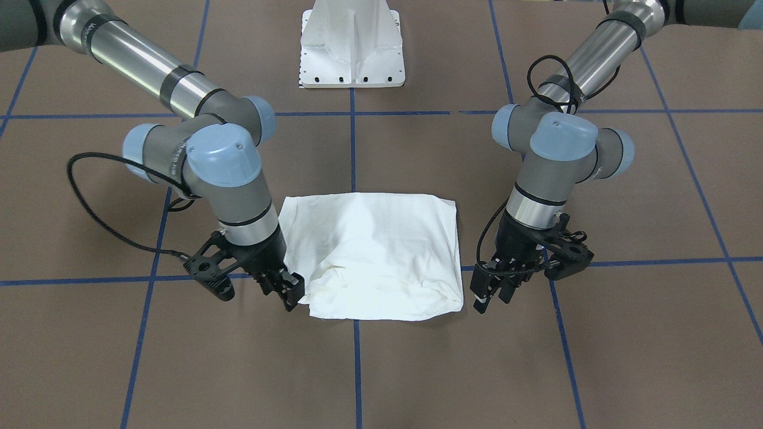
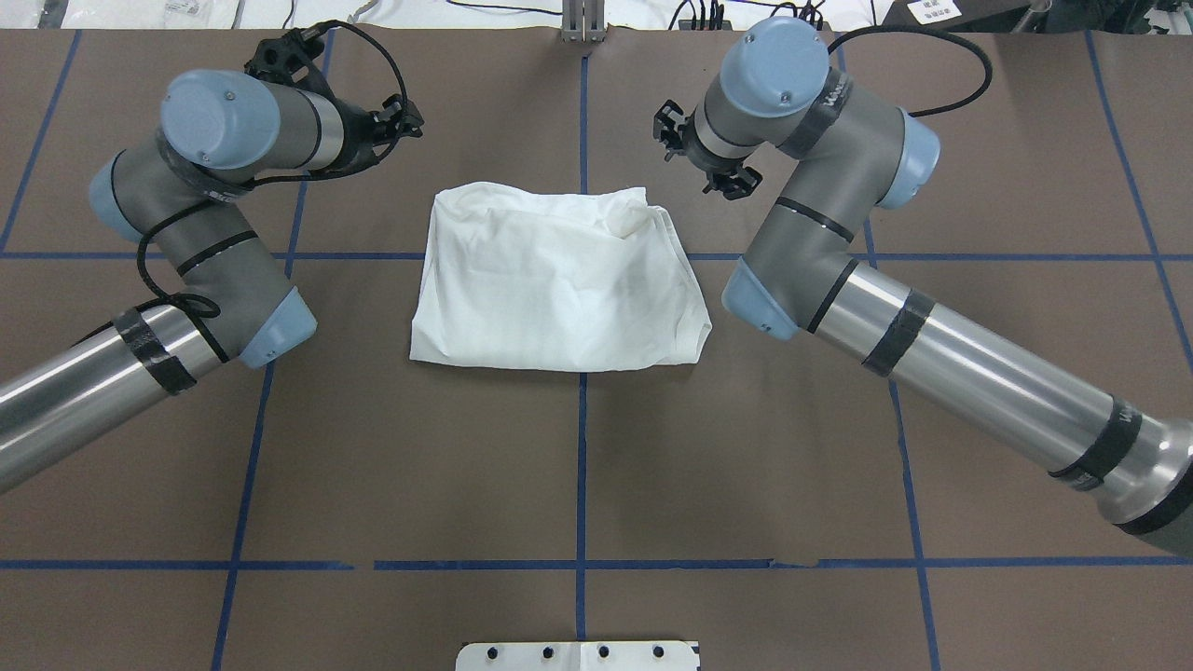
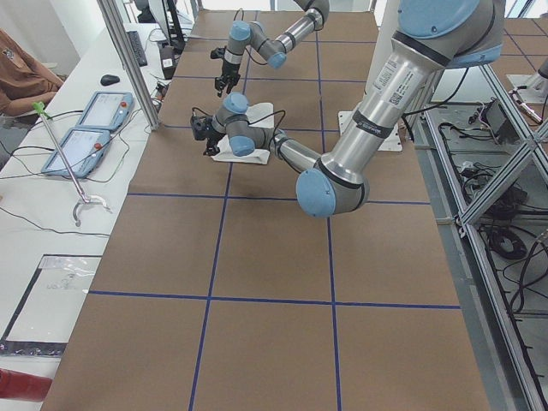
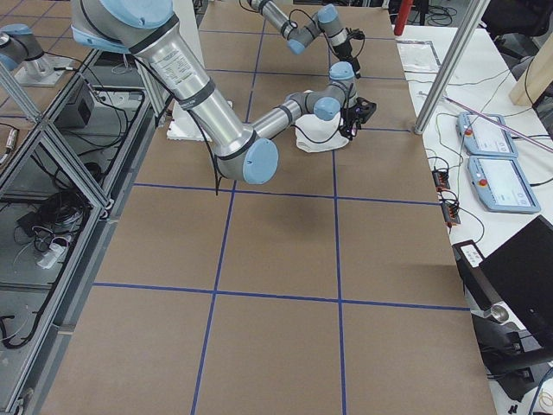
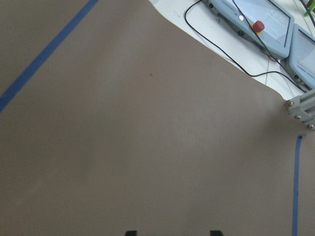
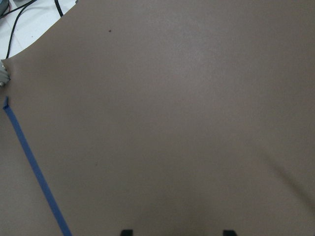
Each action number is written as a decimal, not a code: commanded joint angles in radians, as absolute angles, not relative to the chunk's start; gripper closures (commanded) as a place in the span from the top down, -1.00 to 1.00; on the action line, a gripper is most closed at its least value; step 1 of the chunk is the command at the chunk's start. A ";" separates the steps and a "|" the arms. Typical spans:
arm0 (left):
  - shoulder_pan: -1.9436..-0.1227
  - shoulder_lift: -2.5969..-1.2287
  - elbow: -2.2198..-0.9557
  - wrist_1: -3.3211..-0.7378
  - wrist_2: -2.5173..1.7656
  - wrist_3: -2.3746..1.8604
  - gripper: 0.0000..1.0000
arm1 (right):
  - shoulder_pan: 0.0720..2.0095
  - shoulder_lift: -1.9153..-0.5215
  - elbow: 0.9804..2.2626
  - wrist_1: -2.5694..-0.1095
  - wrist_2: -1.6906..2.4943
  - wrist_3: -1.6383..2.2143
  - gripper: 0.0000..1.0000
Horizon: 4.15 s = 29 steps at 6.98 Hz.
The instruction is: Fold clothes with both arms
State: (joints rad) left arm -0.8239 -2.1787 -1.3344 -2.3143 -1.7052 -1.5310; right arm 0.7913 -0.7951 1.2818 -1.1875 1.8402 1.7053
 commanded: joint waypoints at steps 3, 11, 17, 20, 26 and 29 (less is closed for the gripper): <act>-0.972 -2.088 -1.338 -2.321 -1.941 -1.065 1.00 | 0.963 -0.937 1.304 -1.187 2.051 1.287 1.00; -1.552 -1.793 -1.302 -2.119 -2.329 0.033 1.00 | 1.486 -1.368 1.310 -1.318 2.368 0.119 1.00; -1.585 -1.505 -1.641 -1.976 -2.329 -0.063 1.00 | 1.505 -1.578 1.688 -1.545 2.337 0.097 1.00; -1.583 -1.502 -1.672 -1.945 -2.370 -0.069 1.00 | 1.505 -1.605 1.721 -1.572 2.339 0.100 1.00; -1.585 -1.491 -1.710 -1.947 -2.358 -0.072 1.00 | 1.505 -1.620 1.700 -1.559 2.342 0.115 1.00; -1.588 -1.482 -1.749 -1.948 -2.358 -0.069 1.00 | 1.505 -1.626 1.697 -1.559 2.336 0.118 1.00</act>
